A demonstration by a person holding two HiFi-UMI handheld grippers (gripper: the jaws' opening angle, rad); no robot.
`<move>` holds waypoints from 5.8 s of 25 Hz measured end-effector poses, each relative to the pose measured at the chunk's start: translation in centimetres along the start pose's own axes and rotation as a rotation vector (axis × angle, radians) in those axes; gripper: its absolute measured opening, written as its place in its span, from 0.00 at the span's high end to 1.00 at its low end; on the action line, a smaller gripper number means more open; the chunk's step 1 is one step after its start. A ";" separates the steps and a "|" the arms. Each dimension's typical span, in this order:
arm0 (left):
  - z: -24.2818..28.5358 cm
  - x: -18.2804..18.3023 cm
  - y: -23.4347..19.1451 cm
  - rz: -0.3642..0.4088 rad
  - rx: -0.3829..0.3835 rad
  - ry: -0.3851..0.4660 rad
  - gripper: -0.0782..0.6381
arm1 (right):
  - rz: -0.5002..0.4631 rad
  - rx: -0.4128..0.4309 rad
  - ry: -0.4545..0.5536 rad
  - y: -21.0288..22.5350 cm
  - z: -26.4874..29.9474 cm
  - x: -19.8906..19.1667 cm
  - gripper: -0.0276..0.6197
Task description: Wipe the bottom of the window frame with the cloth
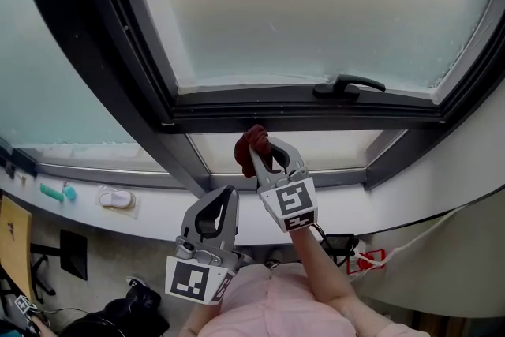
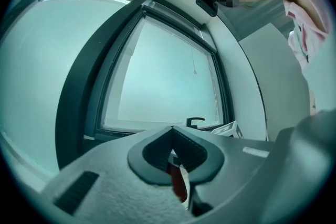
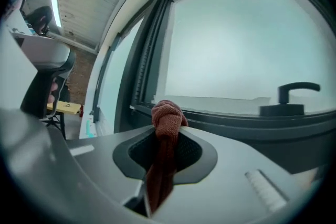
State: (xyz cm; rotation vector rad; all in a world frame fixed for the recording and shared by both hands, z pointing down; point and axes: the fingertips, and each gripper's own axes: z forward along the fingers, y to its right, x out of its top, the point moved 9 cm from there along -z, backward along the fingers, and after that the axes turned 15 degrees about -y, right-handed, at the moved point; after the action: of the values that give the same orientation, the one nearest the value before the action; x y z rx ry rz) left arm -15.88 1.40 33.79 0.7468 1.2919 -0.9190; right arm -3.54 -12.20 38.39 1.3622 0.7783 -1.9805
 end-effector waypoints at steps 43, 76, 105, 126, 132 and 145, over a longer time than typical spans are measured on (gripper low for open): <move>-9.3 0.2 -11.7 0.016 0.160 -0.028 0.89 | 0.013 0.025 -0.033 -9.4 14.3 3.0 0.86; -4.0 0.8 -5.7 0.029 0.030 -0.013 0.89 | 0.067 -0.151 -0.098 0.8 6.2 -1.1 0.86; 2.1 1.2 2.5 0.027 -0.018 0.001 0.89 | 0.075 -0.165 -0.064 9.7 0.3 -4.1 0.86; 2.9 0.6 4.2 0.017 0.004 0.001 0.89 | 0.078 -0.180 -0.055 11.9 -1.3 -5.1 0.86; 3.3 0.6 4.2 0.019 -0.004 0.000 0.89 | 0.084 -0.183 -0.051 12.3 -1.5 -5.3 0.86; 3.9 0.5 4.2 0.015 -0.023 -0.008 0.89 | 0.090 -0.214 -0.076 13.3 -2.4 -5.6 0.86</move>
State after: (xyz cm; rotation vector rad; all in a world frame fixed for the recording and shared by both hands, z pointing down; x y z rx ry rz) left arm -10.29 -0.15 33.68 0.7339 1.2866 -0.8931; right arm 9.59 -18.12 41.30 1.1695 0.8520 -1.8116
